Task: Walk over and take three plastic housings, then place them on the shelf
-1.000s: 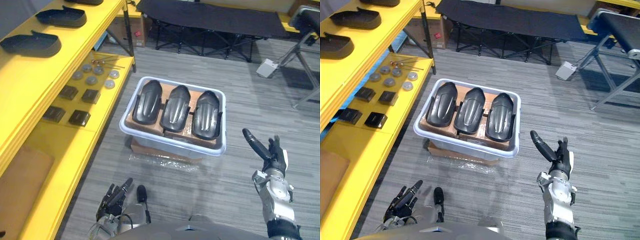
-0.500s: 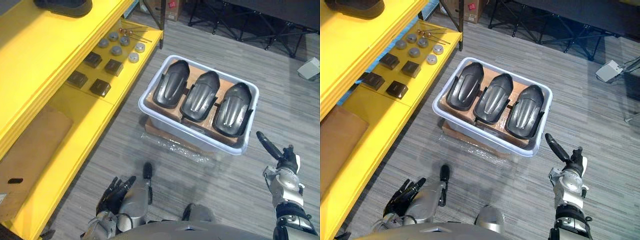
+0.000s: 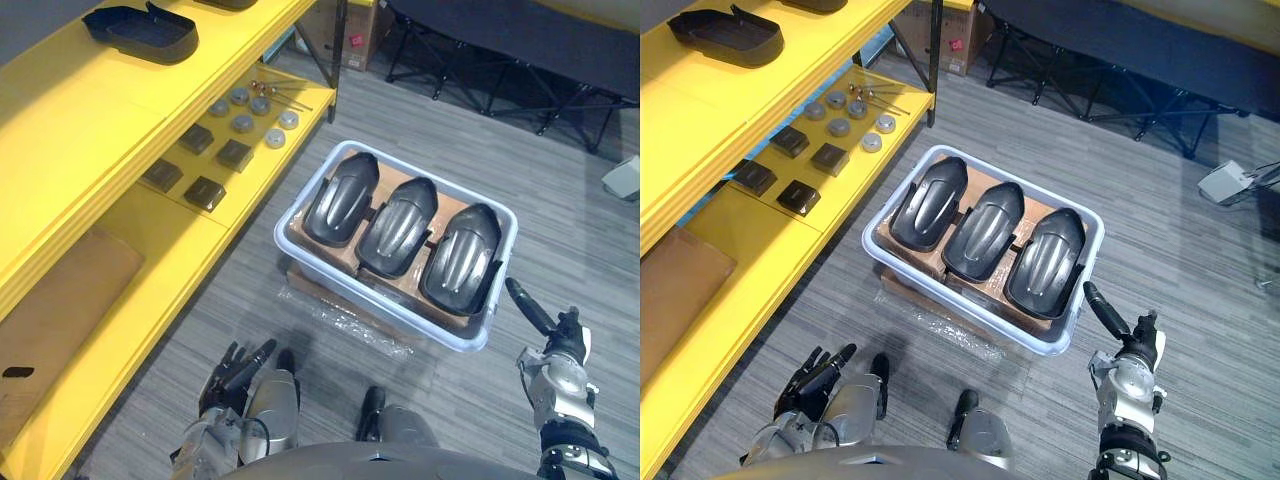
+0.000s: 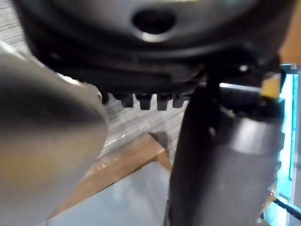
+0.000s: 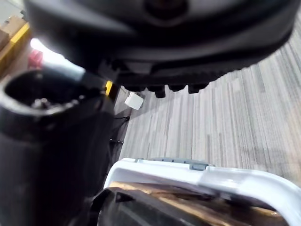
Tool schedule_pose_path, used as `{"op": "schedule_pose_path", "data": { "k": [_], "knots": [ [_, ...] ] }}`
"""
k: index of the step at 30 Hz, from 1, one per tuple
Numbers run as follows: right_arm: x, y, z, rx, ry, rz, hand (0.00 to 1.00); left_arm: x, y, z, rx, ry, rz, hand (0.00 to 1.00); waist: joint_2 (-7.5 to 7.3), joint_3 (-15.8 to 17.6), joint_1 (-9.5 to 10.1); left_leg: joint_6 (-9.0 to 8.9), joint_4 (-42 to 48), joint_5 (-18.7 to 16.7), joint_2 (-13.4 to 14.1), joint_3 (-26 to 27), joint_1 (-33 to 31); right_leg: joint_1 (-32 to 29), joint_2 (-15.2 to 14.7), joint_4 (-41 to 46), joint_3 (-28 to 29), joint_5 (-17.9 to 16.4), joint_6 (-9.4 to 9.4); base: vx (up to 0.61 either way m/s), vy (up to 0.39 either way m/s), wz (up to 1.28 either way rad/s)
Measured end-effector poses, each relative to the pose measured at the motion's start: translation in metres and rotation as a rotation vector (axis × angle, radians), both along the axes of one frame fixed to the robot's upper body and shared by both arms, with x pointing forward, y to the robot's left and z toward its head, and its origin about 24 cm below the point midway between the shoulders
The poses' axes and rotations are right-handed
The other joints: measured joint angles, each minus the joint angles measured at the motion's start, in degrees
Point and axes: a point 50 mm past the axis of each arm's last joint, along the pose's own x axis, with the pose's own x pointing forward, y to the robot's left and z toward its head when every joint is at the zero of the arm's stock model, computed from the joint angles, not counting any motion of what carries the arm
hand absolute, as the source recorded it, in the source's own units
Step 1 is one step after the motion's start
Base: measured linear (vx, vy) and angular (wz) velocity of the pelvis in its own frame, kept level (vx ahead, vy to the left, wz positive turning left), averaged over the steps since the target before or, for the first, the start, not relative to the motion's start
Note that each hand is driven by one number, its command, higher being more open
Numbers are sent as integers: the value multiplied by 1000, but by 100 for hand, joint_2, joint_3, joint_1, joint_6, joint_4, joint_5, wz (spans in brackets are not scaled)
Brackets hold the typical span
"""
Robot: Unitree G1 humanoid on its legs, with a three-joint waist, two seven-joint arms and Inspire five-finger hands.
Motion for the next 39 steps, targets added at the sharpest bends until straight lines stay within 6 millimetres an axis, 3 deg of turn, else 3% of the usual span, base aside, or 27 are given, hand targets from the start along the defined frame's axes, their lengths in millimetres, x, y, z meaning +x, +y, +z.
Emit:
{"op": "schedule_pose_path", "data": {
  "k": [3,7,12,17,20,24,30,35,39],
  "knots": [
    [10,-2,8,-5,-18,-20,100,4,-1,1,-1,-13,-5,100,18,111,-35,-25,-331,194,10,33,30,-73,29,-142,4,73,-30,41,-69,-5],
    [27,-8,25,7,-87,-33,100,14,-2,5,4,-51,-18,100,50,503,-28,-6,-640,359,-9,148,58,-165,27,-372,128,252,7,-19,25,-15],
    [56,-29,63,-78,-115,-9,100,21,-9,7,3,-96,-69,100,210,732,-89,91,-738,506,-118,222,-288,-590,-74,-396,190,406,61,-38,66,-6],
    [86,-51,120,-281,-83,50,100,34,-12,13,22,-142,-109,100,319,957,-81,163,-417,432,-125,168,-618,-803,-84,-292,184,440,66,-33,34,1],
    [100,-58,153,-391,-89,85,100,40,-15,15,8,-157,-105,100,376,1059,-30,177,-235,374,-112,117,-789,-910,-73,-218,162,435,62,-46,25,3],
    [115,-54,178,-476,-81,158,100,45,-17,16,16,-161,-123,100,405,1095,53,188,-134,370,-111,56,-925,-1006,-71,-149,118,431,56,-23,18,5],
    [133,-42,195,-501,-19,326,100,47,-17,18,27,-172,-130,100,425,1120,75,184,-37,351,-115,-34,-1073,-1067,-62,-137,19,428,51,0,11,7],
    [136,-37,183,-443,79,423,100,47,-18,18,31,-173,-142,100,439,1128,142,185,58,310,-100,-49,-1119,-1077,-48,-101,6,410,26,1,1,1],
    [130,-42,172,-397,150,407,100,49,-19,19,42,-180,-148,100,445,1131,183,179,63,304,-98,-57,-1125,-1094,-50,-64,0,392,3,0,0,0]
  ]
}}
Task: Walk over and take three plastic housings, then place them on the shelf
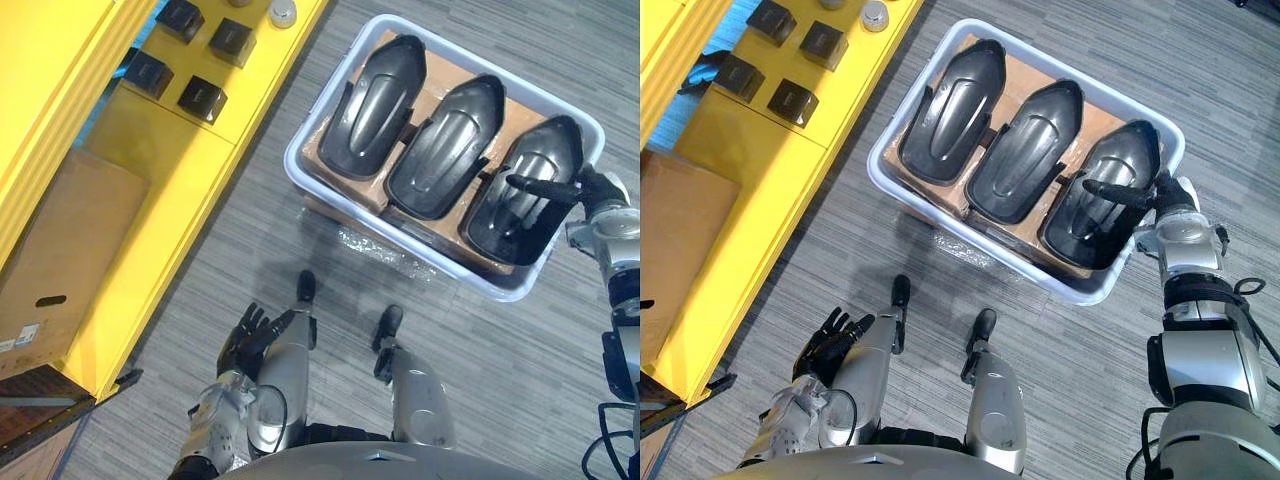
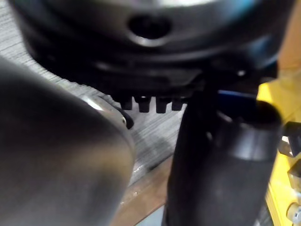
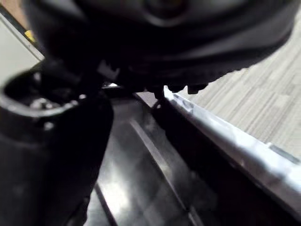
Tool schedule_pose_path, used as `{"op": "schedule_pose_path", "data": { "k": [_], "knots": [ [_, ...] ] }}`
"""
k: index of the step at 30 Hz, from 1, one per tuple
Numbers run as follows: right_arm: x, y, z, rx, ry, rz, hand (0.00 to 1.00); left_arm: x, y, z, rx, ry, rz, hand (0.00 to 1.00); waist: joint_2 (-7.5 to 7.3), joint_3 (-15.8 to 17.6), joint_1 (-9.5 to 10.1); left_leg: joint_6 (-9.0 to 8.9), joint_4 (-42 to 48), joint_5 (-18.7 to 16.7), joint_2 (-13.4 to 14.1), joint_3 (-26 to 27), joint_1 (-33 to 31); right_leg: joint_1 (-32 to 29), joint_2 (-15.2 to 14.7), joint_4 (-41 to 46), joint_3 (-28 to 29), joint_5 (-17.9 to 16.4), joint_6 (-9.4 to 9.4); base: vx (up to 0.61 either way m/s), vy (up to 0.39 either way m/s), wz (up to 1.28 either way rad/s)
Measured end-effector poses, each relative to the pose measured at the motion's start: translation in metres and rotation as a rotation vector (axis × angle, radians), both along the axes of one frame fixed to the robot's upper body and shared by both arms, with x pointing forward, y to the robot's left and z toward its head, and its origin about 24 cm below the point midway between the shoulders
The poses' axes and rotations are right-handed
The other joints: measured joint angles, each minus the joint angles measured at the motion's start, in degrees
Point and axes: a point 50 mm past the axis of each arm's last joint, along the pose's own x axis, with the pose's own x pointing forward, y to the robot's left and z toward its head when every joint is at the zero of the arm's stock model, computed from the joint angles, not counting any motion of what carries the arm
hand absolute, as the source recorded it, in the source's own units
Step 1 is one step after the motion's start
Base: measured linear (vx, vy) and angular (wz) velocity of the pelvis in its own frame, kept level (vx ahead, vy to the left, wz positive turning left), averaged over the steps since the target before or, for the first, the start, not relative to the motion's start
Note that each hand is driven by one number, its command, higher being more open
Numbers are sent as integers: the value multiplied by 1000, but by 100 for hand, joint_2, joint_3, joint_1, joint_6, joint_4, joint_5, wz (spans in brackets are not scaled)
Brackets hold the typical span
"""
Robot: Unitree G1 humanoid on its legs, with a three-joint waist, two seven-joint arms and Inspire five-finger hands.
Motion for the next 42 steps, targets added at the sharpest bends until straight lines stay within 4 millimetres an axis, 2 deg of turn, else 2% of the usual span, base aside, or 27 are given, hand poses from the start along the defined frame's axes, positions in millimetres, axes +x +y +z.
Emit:
{"op": "schedule_pose_path", "data": {
  "k": [9,10,19,24,26,30,37,42],
  "knots": [
    [-2,1,1,-20,6,-49,100,1,-1,0,-8,10,44,100,13,15,-19,6,93,-17,12,3,-94,-110,-12,105,13,-13,-14,0,0,0],
    [-4,1,-1,-21,12,-52,0,1,-1,0,-7,13,47,100,12,16,-21,6,91,-17,13,5,-94,-112,-13,107,15,-14,-15,0,0,0],
    [-18,-10,-20,-75,122,-144,0,0,0,-1,-2,27,60,100,19,15,-82,18,-39,39,-6,121,-19,-198,-68,206,128,-32,-22,4,12,-5],
    [-23,-22,-18,-71,130,-252,0,-2,-4,-4,-32,41,71,100,153,34,-48,3,-272,193,-64,-19,25,-178,-99,219,-30,-50,-28,-17,2,16],
    [-26,-27,-16,-46,104,-280,0,-6,-1,-8,-110,60,157,100,159,33,-15,-16,-409,291,-81,-86,44,-200,-112,265,-101,-78,-50,-17,-12,18],
    [-21,-26,-10,-23,19,-258,0,-6,-1,-9,-238,42,292,100,229,49,34,-49,-563,420,-131,-171,82,-292,-192,499,-185,-221,-69,-24,-7,16],
    [-19,-18,-19,-45,-1,-232,0,3,11,2,-239,-32,356,100,231,49,78,-81,-778,571,-139,-284,170,-305,-214,654,-295,-347,-99,1,-15,9],
    [-17,-9,-22,-144,-35,-206,0,5,17,6,-237,-64,379,100,208,57,16,-92,-819,584,-105,-271,238,-288,-193,701,-285,-398,-115,13,-8,-1]
  ]
}}
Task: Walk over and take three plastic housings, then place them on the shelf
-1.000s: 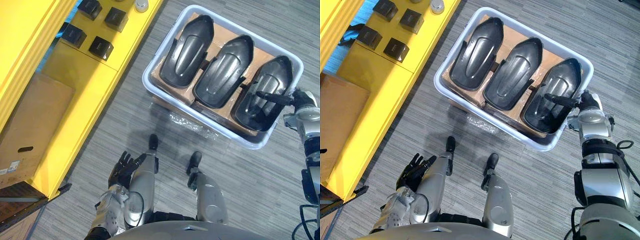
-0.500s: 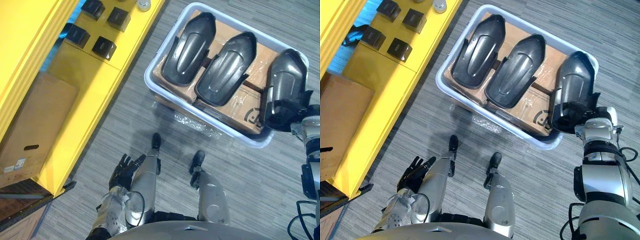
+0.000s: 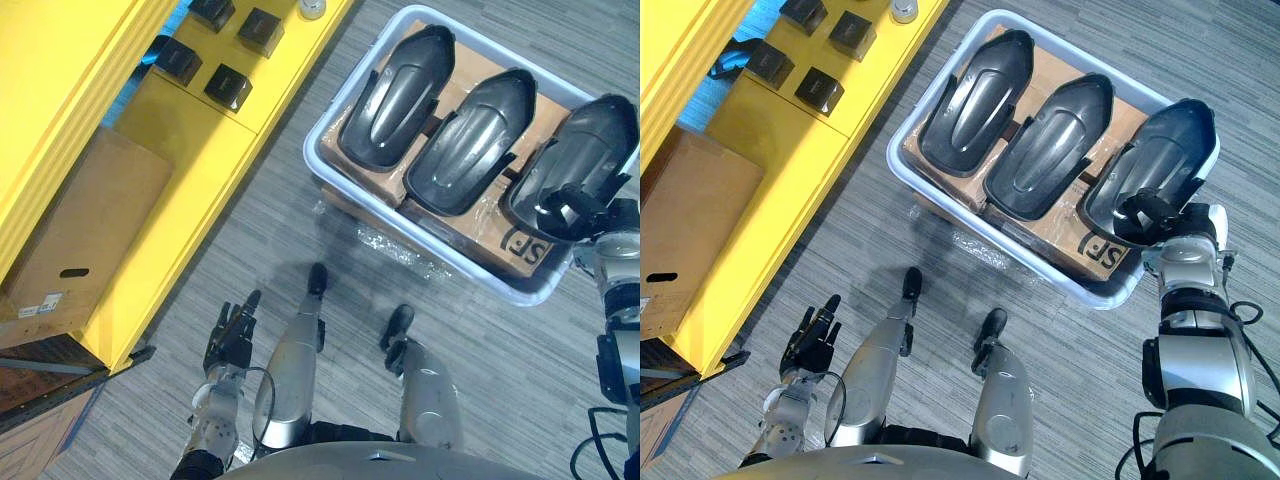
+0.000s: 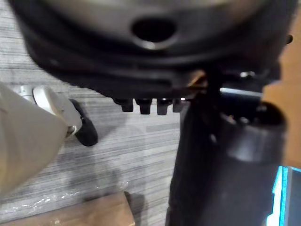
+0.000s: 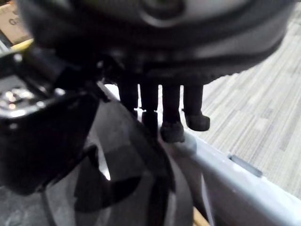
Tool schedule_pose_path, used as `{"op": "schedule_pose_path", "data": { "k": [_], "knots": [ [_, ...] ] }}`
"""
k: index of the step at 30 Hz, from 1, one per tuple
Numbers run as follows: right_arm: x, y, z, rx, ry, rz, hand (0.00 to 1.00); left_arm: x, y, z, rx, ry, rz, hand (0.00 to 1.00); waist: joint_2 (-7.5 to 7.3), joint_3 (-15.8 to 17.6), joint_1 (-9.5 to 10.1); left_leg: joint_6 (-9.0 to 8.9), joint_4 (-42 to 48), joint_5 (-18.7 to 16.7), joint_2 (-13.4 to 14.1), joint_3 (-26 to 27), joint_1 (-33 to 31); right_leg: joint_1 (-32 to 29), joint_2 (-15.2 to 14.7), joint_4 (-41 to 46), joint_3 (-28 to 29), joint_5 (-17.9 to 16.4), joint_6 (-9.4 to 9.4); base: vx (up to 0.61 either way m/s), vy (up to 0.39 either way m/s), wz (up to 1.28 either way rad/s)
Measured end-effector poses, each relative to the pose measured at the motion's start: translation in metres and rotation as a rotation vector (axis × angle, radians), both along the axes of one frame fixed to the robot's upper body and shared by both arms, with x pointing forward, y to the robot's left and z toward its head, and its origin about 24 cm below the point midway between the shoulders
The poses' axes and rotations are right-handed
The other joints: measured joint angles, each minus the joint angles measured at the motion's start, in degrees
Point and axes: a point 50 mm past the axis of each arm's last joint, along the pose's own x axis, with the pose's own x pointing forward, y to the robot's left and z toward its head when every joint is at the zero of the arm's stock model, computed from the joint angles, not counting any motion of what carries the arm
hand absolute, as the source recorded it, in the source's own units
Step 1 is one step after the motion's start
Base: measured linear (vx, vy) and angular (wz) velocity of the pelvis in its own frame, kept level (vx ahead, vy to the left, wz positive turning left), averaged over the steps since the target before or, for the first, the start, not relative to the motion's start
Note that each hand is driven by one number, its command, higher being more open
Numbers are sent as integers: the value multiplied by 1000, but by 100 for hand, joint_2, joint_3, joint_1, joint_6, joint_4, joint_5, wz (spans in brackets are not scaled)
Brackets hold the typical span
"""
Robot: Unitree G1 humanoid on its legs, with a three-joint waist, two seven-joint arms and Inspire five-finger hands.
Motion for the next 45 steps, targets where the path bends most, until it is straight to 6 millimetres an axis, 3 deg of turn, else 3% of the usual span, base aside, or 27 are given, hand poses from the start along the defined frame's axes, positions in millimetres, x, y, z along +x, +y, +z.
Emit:
{"op": "schedule_pose_path", "data": {
  "k": [6,12,17,24,31,34,39,42,45],
  "knots": [
    [-4,14,0,-143,-91,-32,0,3,5,24,58,-138,4,100,-275,65,-76,-38,-256,26,76,123,481,408,100,-249,74,27,0,46,-25,-9],
    [-22,31,18,-321,-293,-81,0,18,14,79,121,-400,20,100,-711,-32,-243,-56,-748,60,110,343,1215,1013,176,-671,194,101,67,93,-24,-13],
    [-25,49,-5,-339,-268,-52,0,30,14,102,150,-492,-17,100,-933,-444,-318,-55,-925,17,99,447,1522,1387,213,-1049,196,163,126,107,-13,-5],
    [-23,77,-32,-354,-192,116,0,41,-2,118,150,-540,-153,100,-882,-896,-296,-67,-989,-15,79,466,1756,1754,232,-1327,133,231,151,29,-9,3],
    [-16,105,-43,-367,-192,246,0,48,-28,107,68,-427,-377,100,-896,-1170,-284,-48,-1085,-33,82,540,1788,1812,256,-1525,149,401,168,-45,10,-2],
    [-13,118,-32,-428,-274,303,0,50,-49,102,7,-381,-540,100,-896,-1314,-294,-16,-1285,68,81,645,1822,1812,274,-1715,177,543,176,-31,14,-7],
    [-13,149,8,-573,-562,436,0,64,-87,101,-130,-355,-772,100,-896,-1508,-442,-10,-1349,124,71,871,1990,1882,256,-1816,372,637,190,-11,5,-19],
    [-17,164,22,-584,-706,502,0,72,-96,99,-166,-346,-787,100,-884,-1809,-634,-11,-1355,123,74,945,2007,1876,259,-1853,442,646,188,3,-6,-12],
    [-23,174,29,-575,-793,549,0,80,-97,99,-197,-350,-764,100,-866,-1866,-702,-16,-1361,116,93,1050,2126,1961,274,-1906,524,681,170,-27,-12,-18]
  ]
}}
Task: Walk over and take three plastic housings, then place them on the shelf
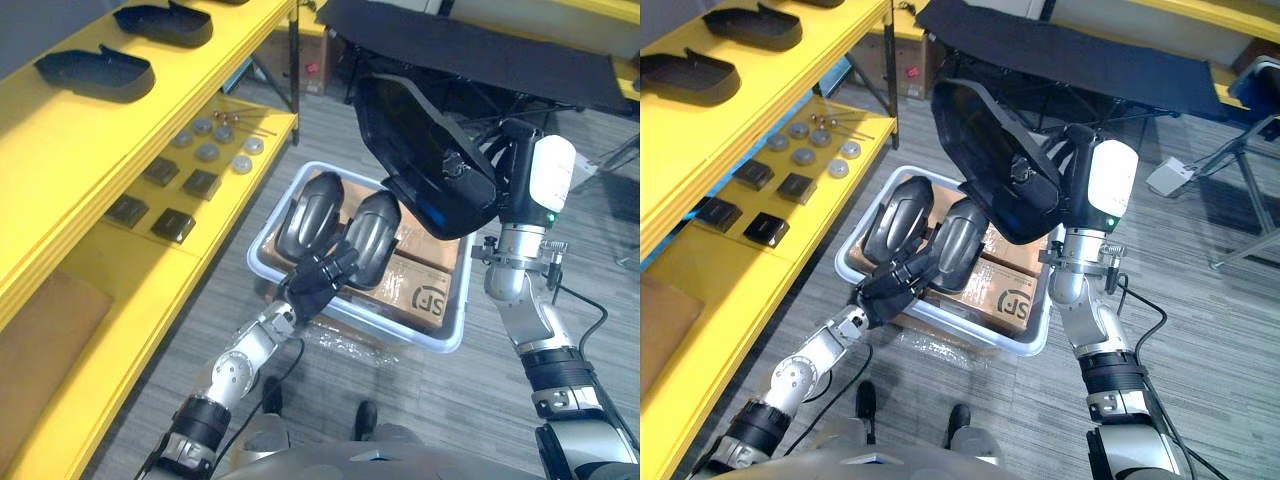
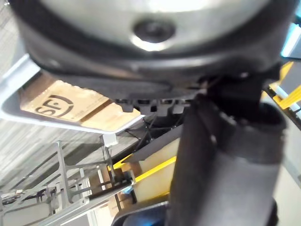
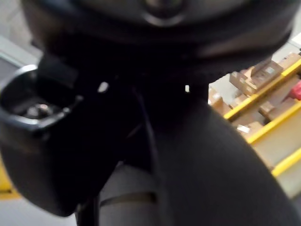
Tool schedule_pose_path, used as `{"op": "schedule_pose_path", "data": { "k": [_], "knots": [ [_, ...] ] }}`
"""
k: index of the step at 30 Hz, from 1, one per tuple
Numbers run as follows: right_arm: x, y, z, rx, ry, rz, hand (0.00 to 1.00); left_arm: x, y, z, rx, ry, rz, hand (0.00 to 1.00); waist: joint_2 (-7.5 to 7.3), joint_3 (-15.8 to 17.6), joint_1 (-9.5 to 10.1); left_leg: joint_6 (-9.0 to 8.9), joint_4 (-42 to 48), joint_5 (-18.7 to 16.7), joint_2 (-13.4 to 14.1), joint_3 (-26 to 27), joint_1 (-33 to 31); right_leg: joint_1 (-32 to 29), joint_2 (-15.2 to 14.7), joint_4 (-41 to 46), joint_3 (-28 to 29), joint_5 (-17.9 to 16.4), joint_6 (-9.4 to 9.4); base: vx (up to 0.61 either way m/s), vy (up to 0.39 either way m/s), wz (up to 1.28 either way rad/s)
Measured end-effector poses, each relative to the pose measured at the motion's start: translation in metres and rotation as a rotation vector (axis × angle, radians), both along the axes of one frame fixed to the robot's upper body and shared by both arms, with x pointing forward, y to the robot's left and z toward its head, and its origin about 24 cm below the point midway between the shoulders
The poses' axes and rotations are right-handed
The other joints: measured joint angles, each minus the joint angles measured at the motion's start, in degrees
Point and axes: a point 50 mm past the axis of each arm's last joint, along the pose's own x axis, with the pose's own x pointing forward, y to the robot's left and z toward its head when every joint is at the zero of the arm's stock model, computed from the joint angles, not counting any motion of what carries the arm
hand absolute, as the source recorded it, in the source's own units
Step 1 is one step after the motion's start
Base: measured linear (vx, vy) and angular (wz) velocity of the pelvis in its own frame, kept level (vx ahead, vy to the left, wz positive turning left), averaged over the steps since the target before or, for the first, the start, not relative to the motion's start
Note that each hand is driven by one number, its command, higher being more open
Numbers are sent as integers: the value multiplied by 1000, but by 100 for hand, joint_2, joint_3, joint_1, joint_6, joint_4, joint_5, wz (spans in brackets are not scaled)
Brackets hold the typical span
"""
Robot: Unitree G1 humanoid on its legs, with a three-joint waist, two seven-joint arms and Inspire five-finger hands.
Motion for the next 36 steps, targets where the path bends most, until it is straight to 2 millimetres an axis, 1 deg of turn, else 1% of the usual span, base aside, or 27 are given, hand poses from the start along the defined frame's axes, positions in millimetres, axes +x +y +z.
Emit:
{"op": "schedule_pose_path", "data": {
  "k": [2,3,5,6,7,8,10,12,15,17,18,21,25,28,31,34,35,36],
  "knots": [
    [-6,10,-5,44,-16,63,0,4,-2,1,-3,-9,12,100,32,-71,-87,-9,-15,-12,25,38,60,41,21,-13,42,11,-16,-68,-16,-11],
    [-9,13,-9,65,-11,82,0,5,-3,1,-7,-10,14,100,42,-99,-91,-9,-15,-12,28,51,64,39,24,-21,57,16,-24,-51,-6,-11],
    [-17,25,-27,120,48,145,0,4,-10,1,-27,-20,18,100,113,-175,-97,-9,-16,-12,29,100,79,44,25,-62,103,56,-25,-41,1,-11],
    [-19,28,-32,125,68,160,0,4,-12,2,-30,-24,14,100,134,-188,-94,-9,-16,-12,27,108,79,50,25,-84,107,75,-18,-46,5,-8],
    [-21,34,-39,133,103,187,0,4,-15,2,-38,-27,13,100,160,-203,-103,-8,-16,-11,26,123,80,48,25,-98,118,91,-21,-46,5,-5],
    [-26,44,-50,153,163,234,0,3,-19,3,-54,-26,9,100,182,-216,-105,-5,-15,-6,26,125,92,56,25,-96,121,99,-23,-45,3,-4],
    [-30,54,-60,159,216,275,0,3,-22,4,-78,-29,17,100,182,-216,-100,-4,-15,-5,27,124,105,68,26,-96,121,102,-25,-38,-1,-1],
    [-36,71,-71,171,278,360,0,3,-26,6,-122,-24,37,100,182,-216,-99,-3,-15,-5,22,123,107,66,21,-97,120,110,-24,-19,0,0],
    [-39,84,-77,263,318,421,0,4,-22,5,-183,-6,94,100,182,-216,-83,-3,-16,-5,16,103,106,55,18,-103,100,110,-21,-22,0,3],
    [-41,90,-80,290,336,445,0,6,-19,6,-221,-3,132,100,176,-220,-76,-4,-16,-5,10,84,102,61,15,-110,81,110,-21,-16,-3,5],
    [-42,94,-81,316,340,460,0,6,-17,6,-230,-4,147,0,171,-223,-75,-4,-16,-5,6,67,92,62,14,-119,64,110,-21,-5,-6,6],
    [-44,98,-83,326,350,478,0,6,-16,5,-248,7,155,0,151,-236,-76,-3,-15,-3,-3,32,64,68,12,-154,23,114,-17,0,-8,7],
    [-46,103,-87,336,370,493,0,6,-15,3,-233,9,188,0,63,-300,-79,-5,-13,1,-11,5,53,101,12,-213,-12,131,-18,7,-10,3],
    [-45,101,-91,374,385,486,0,4,-18,2,-216,6,182,0,6,-336,-77,-5,-11,1,-17,-21,55,152,10,-219,-43,130,-18,12,-12,5],
    [-46,98,-96,413,408,460,0,4,-18,2,-211,-2,191,0,-2,-341,-73,-5,-14,0,-18,-24,56,155,9,-219,-46,130,-18,-11,-2,0],
    [-50,99,-100,428,420,461,0,1,-18,0,-200,3,201,0,-16,-351,-87,-7,-16,-2,-14,-19,59,153,11,-220,-43,130,-18,-39,-7,-1],
    [-54,101,-104,462,437,460,0,1,-18,-1,-162,-16,212,0,-54,-375,-84,-11,-16,-4,-9,-18,59,148,15,-220,-43,129,-20,-49,-12,0],
    [-55,101,-105,474,438,458,100,0,-18,-1,-155,-23,215,0,-66,-383,-85,-12,-16,-5,-11,-16,64,137,14,-220,-42,128,-21,-56,-12,0]
  ]
}}
